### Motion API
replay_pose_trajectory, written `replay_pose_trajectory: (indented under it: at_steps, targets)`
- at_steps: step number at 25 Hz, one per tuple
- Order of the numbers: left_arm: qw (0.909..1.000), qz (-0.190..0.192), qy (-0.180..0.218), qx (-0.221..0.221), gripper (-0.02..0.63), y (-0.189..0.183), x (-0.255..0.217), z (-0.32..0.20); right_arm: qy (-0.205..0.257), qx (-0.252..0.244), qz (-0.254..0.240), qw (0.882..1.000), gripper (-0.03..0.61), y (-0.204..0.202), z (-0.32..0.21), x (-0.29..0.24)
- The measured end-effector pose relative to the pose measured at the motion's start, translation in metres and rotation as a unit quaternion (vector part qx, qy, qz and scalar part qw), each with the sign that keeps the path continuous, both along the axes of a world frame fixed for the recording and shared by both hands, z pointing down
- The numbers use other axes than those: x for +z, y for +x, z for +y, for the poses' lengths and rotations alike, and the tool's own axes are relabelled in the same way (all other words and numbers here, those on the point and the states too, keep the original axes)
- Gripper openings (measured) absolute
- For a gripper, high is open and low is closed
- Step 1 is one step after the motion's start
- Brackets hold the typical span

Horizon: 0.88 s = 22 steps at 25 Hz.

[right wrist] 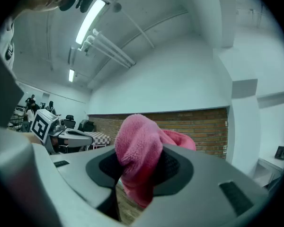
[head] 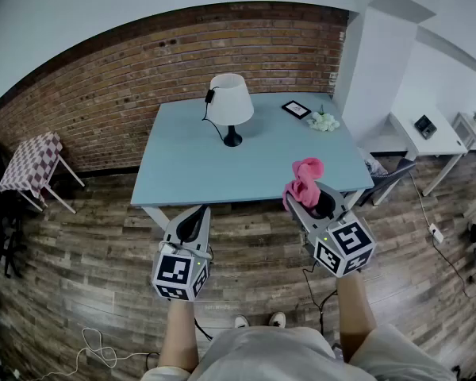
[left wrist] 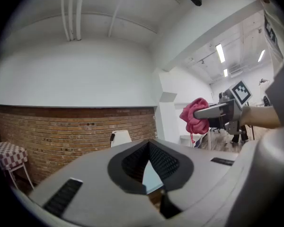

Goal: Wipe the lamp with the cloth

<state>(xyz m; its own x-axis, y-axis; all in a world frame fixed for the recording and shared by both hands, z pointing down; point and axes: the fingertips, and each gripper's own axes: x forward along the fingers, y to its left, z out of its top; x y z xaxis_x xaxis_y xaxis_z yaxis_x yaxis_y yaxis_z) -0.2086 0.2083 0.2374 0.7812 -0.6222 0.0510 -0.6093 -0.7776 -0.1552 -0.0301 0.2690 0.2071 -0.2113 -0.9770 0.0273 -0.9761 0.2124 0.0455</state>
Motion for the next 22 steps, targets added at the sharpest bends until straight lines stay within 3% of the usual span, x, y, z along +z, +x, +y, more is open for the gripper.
replay_pose_trajectory:
  at_steps: [8,22]
  targets:
    - [1.0000,-0.002,-0.002,-0.002,0.012,0.015,0.006,0.008,0.006,-0.005,-0.001,1.000,0.173,0.014,0.004,0.004]
    - [0.9988,-0.003,-0.019,-0.045,0.012,0.039,0.024,0.008,0.017,-0.027,-0.017,0.999,0.179,0.056,-0.009,0.006]
